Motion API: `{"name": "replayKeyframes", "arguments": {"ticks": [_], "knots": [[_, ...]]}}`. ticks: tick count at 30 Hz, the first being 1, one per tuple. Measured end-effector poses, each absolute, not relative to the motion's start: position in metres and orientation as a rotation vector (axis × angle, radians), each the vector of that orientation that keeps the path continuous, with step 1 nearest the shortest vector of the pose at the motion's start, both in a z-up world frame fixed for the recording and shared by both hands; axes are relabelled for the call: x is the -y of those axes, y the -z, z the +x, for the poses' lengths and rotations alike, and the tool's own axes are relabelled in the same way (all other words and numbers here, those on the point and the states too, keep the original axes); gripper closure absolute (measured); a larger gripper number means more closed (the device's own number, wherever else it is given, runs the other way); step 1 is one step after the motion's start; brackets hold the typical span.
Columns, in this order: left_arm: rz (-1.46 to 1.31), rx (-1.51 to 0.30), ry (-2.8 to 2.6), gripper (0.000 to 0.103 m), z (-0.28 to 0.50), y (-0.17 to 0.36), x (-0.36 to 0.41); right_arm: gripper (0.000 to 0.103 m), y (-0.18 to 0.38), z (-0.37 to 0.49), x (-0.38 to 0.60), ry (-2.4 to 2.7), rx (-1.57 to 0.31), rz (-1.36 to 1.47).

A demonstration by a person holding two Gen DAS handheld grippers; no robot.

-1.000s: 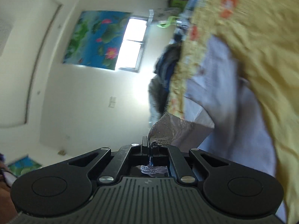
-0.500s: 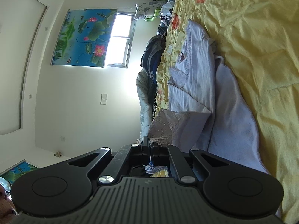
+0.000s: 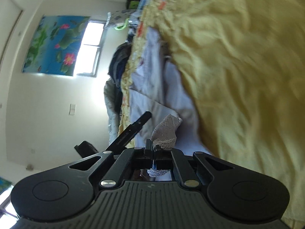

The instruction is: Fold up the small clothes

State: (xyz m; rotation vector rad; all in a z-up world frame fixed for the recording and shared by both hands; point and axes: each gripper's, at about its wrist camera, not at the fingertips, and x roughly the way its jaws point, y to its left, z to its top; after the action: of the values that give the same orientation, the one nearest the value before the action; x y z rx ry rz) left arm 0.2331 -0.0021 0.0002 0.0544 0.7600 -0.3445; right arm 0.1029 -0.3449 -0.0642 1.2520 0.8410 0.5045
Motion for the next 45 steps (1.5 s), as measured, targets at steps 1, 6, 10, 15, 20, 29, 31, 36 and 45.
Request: {"name": "replayKeyframes", "arguments": {"ticks": [1,6,10,15,20,29,31,36,45], "knots": [[0.063,-0.762,0.346,0.015,0.233,0.0,0.003,0.096,0.071,0.101,0.345,-0.492,-0.859,1.276],[0.11,-0.739,0.332,0.013,0.233,0.0,0.005,0.096,0.082,0.094,0.341,-0.42,-0.887,1.252],[0.134,-0.689,0.297,0.013,0.223,-0.001,0.01,0.093,0.089,0.093,0.34,-0.397,-0.94,1.238],[0.084,-0.626,0.256,0.014,0.195,-0.031,0.002,0.061,0.071,0.076,0.348,-0.405,-0.931,1.178],[0.106,-0.543,0.427,0.014,0.131,-0.058,0.035,0.053,0.04,0.076,0.378,-0.358,-0.787,1.101],[-0.333,-0.743,0.453,0.013,0.082,-0.02,0.036,0.051,0.044,0.087,0.361,-0.529,-0.912,1.124],[-0.366,-0.742,0.421,0.013,0.077,-0.017,0.028,0.051,0.05,0.082,0.354,-0.569,-0.932,1.149],[-0.335,-0.775,0.432,0.013,0.077,-0.02,0.028,0.034,0.06,0.086,0.34,-0.528,-1.003,1.12],[-0.417,-0.748,0.443,0.013,0.082,-0.029,0.023,0.038,0.035,0.089,0.352,-0.63,-0.917,1.141]]}}
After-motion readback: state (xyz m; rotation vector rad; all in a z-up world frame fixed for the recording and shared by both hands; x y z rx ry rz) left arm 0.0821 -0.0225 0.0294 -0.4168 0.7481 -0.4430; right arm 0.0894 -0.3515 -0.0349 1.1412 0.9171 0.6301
